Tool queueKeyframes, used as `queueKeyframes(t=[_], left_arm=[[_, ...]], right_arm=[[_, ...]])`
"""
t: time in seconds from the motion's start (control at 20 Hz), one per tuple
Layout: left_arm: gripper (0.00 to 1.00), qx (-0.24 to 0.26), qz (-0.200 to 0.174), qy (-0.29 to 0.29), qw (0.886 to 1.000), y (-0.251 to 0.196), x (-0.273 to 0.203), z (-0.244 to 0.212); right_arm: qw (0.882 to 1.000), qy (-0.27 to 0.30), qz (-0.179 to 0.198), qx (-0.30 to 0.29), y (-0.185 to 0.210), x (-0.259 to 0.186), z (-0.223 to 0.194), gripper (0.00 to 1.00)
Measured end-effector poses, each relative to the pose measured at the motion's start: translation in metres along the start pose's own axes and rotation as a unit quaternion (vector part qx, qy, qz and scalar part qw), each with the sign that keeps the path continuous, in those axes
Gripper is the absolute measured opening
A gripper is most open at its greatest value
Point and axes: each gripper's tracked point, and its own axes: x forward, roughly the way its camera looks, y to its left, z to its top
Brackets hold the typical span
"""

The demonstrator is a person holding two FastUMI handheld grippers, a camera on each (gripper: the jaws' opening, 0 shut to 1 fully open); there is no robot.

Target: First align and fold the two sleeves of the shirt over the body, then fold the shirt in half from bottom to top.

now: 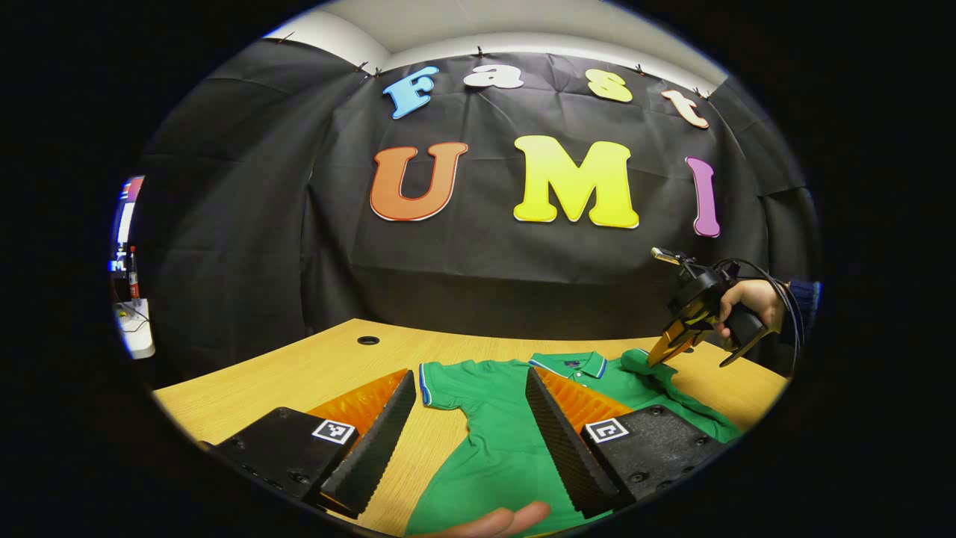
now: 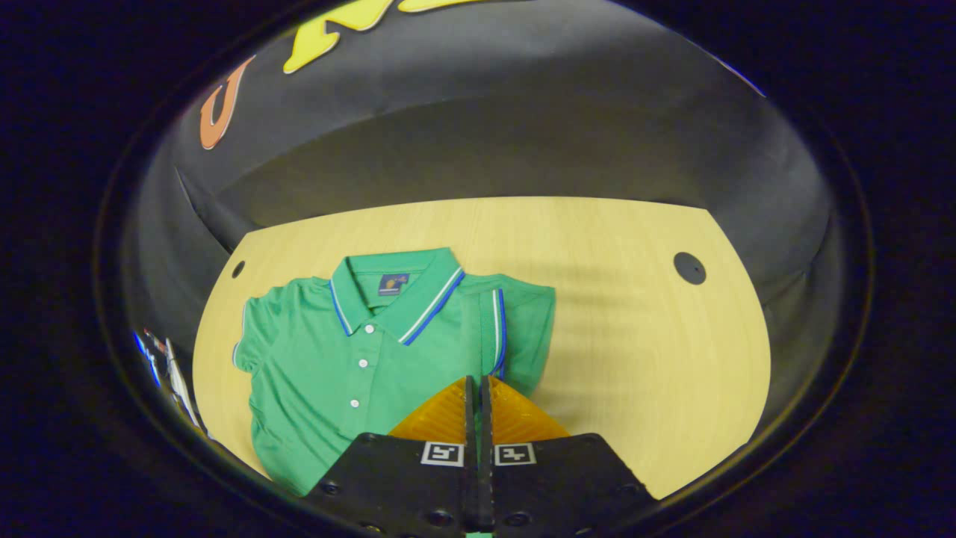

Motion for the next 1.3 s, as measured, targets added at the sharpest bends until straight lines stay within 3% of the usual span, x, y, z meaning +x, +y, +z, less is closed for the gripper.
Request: queueKeyframes(t=[0.2, 0.3, 0.35, 0.55, 0.75, 0.85, 1.15, 1.3], left_arm=[[0.96, -0.005, 0.003, 0.021, 1.000, 0.010, 0.005, -0.012], [1.00, 0.001, 0.010, 0.038, 0.999, 0.019, 0.009, -0.023], [0.96, 0.005, 0.014, 0.050, 0.999, 0.024, 0.010, -0.028], [0.96, 0.008, 0.029, 0.083, 0.996, 0.044, 0.018, -0.042], [0.96, -0.036, 0.028, 0.107, 0.993, 0.057, 0.039, -0.027], [0.96, -0.058, 0.026, 0.110, 0.992, 0.058, 0.056, -0.011], [0.94, -0.032, 0.028, 0.175, 0.984, 0.072, 0.119, 0.008], [0.94, -0.007, 0.041, 0.232, 0.972, 0.084, 0.157, -0.013]], right_arm=[[0.996, -0.005, 0.084, 0.034, 0.056, -0.013, -0.007, 0.08], [0.994, -0.026, 0.099, 0.039, 0.065, -0.023, -0.003, 0.41], [0.994, -0.043, 0.093, 0.030, 0.060, -0.031, 0.001, 0.63], [0.993, -0.089, 0.069, -0.024, 0.056, -0.054, -0.008, 0.98], [0.986, -0.152, 0.059, -0.047, 0.052, -0.096, -0.020, 0.96], [0.979, -0.192, 0.031, -0.061, 0.038, -0.121, -0.026, 0.96], [0.947, -0.309, -0.020, -0.082, 0.017, -0.199, -0.063, 0.96], [0.938, -0.339, -0.004, -0.076, 0.024, -0.221, -0.094, 0.96]])
